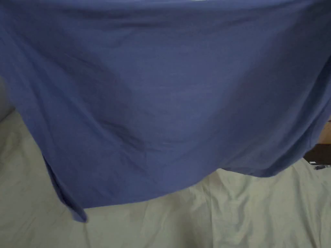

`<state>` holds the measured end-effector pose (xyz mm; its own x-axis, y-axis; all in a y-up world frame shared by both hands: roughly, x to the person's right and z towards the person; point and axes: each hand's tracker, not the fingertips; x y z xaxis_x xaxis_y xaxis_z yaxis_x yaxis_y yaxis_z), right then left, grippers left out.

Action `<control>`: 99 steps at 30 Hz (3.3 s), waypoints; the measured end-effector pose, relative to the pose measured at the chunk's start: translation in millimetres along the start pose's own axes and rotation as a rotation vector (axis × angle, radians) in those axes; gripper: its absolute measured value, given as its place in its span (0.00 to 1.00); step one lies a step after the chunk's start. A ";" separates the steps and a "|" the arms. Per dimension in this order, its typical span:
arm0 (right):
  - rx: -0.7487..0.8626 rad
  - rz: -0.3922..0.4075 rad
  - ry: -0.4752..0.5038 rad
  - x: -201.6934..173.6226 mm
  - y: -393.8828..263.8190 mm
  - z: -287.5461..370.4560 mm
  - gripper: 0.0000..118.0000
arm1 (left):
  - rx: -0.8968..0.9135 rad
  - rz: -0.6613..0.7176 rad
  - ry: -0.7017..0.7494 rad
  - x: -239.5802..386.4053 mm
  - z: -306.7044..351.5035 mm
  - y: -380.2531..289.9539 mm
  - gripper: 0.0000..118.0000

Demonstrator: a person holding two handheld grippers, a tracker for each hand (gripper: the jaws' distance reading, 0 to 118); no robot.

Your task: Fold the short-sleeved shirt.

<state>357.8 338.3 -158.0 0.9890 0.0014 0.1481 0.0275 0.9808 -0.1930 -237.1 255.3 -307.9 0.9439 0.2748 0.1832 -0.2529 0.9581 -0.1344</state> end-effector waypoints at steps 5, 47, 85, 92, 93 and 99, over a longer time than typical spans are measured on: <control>-0.015 0.029 -0.012 -16.5 17.1 -26.0 0.01 | -0.055 -0.046 0.083 2.8 -33.1 19.4 0.00; 0.105 -0.021 -0.310 -88.0 10.3 -429.8 0.01 | 0.041 -0.206 0.369 20.0 -404.8 -13.3 0.00; -0.765 -0.105 -0.084 18.1 -502.4 -107.5 0.02 | -0.737 0.065 0.314 -93.5 7.8 -441.9 0.02; -0.766 -0.095 -0.104 30.0 -475.2 -88.2 0.95 | -0.658 0.018 0.328 -97.6 22.3 -395.9 0.97; -0.691 -0.085 -0.130 30.2 -464.8 -82.4 0.96 | -0.633 0.020 0.338 -95.2 25.1 -386.0 0.97; -0.319 -0.028 -0.179 3.4 -389.2 -55.3 0.96 | -0.384 -0.080 0.305 -49.8 23.6 -327.0 0.97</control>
<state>358.5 -54.2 -136.0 0.9468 0.0376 0.3197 0.1260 0.8707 -0.4754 -206.5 -69.8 -250.0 0.9908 0.1104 -0.0781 -0.1346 0.8605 -0.4914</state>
